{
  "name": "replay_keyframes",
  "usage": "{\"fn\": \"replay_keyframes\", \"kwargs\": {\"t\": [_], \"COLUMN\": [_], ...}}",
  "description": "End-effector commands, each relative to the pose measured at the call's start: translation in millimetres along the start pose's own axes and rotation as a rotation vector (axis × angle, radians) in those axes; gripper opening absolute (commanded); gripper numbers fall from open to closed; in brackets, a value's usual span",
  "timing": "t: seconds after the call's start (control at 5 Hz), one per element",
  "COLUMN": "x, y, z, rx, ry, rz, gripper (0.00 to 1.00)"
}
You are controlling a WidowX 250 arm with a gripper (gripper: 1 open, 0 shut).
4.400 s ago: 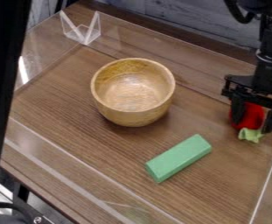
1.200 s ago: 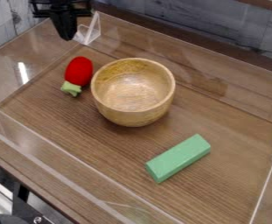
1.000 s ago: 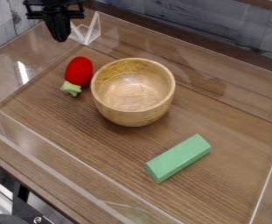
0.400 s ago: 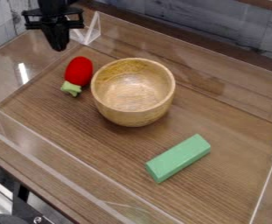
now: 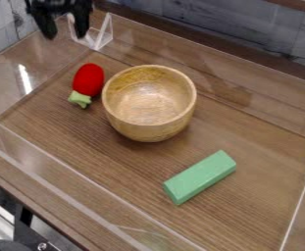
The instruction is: Move the red fruit to the left side of the table
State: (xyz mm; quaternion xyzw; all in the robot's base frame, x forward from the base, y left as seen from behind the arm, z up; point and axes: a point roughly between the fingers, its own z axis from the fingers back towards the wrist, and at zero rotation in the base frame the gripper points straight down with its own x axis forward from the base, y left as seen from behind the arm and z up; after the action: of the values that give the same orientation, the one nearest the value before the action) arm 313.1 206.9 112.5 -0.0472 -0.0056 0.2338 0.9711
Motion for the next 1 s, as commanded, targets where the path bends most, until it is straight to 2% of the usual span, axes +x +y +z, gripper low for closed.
{"fn": "replay_keyframes", "kwargs": {"t": [0.0,0.2,0.4,0.6,0.8], "x": [-8.5,-24.1,-28.7,-28.8,-35.4], "y": [-9,-26,-40,-55,-68], "z": [46.5,57.0,61.1,51.4,51.7], "rx": [-0.001,-0.017,-0.041,-0.047,-0.048], "ry": [-0.096,-0.091,-0.076,-0.053,-0.043], "rz": [-0.009,-0.041,-0.119,-0.171,-0.163], "gripper": [1.00,1.00,1.00,0.00,0.00]}}
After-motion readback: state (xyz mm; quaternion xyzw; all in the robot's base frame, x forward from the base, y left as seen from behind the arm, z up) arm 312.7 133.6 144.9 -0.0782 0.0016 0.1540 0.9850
